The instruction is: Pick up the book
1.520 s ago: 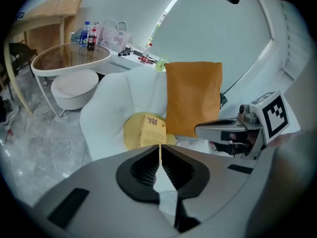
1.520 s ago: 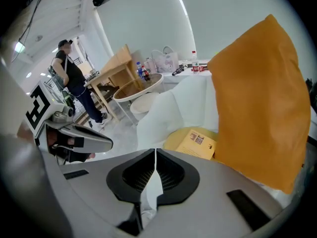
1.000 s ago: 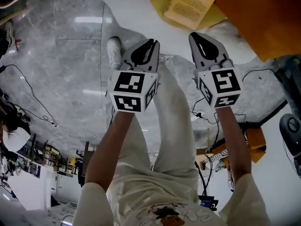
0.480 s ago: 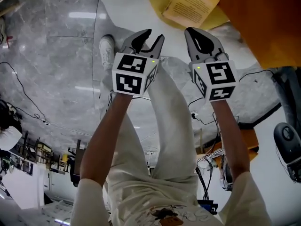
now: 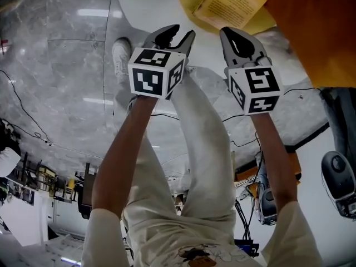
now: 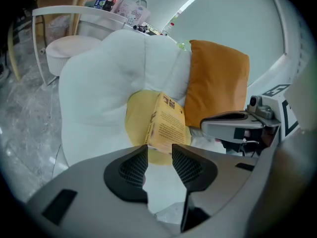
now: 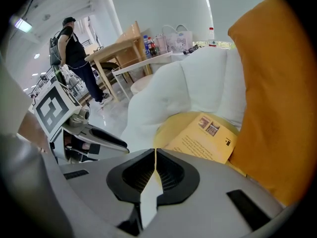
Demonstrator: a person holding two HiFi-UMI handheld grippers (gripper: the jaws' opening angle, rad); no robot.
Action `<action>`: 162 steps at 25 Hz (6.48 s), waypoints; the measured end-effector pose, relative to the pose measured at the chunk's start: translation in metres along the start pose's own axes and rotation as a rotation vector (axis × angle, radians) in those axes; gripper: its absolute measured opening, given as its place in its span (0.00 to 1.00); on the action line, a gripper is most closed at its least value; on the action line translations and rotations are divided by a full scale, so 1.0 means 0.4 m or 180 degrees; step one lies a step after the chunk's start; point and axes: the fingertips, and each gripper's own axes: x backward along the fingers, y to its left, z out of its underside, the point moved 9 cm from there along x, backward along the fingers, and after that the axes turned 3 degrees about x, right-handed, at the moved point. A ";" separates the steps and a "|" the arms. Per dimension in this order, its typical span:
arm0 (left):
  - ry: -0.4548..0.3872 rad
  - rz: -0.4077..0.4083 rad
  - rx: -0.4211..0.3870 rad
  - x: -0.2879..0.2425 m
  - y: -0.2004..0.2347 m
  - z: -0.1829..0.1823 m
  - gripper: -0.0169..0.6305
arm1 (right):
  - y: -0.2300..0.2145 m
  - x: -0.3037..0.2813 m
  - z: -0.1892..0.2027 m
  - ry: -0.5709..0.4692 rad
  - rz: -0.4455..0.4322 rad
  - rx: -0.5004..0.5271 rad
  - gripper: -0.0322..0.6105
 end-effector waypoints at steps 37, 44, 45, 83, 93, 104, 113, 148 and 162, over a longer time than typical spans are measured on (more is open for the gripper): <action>0.0366 0.0661 -0.0425 -0.306 0.075 0.044 0.53 | -0.136 -0.169 0.176 0.0270 -0.0014 0.0137 0.09; 0.0391 0.0778 -0.0450 -0.319 0.081 0.041 0.53 | -0.150 -0.192 0.222 0.0428 -0.0069 -0.0103 0.09; 0.0406 0.0804 -0.0457 -0.318 0.084 0.040 0.53 | -0.150 -0.194 0.229 0.0436 -0.0072 -0.0139 0.09; 0.0387 0.1443 -0.0104 -0.367 0.007 0.002 0.41 | -0.224 -0.134 0.366 0.0484 0.0209 -0.0752 0.09; 0.0364 0.1309 -0.0122 -0.369 0.010 0.012 0.27 | -0.223 -0.129 0.371 0.0501 0.0319 -0.0770 0.09; 0.0235 0.1149 -0.0019 -0.327 -0.045 0.037 0.25 | -0.209 -0.091 0.392 0.0531 0.0428 -0.0861 0.09; 0.0180 0.1049 -0.0002 -0.268 -0.067 0.044 0.24 | -0.166 -0.034 0.382 0.0460 0.0558 -0.0969 0.09; 0.0238 0.0878 -0.0329 0.079 -0.100 -0.050 0.24 | 0.052 0.145 0.129 -0.0077 0.0705 -0.1301 0.09; 0.0190 0.0716 -0.0432 0.237 -0.133 -0.125 0.24 | 0.095 0.302 0.002 -0.0428 0.0791 -0.1533 0.09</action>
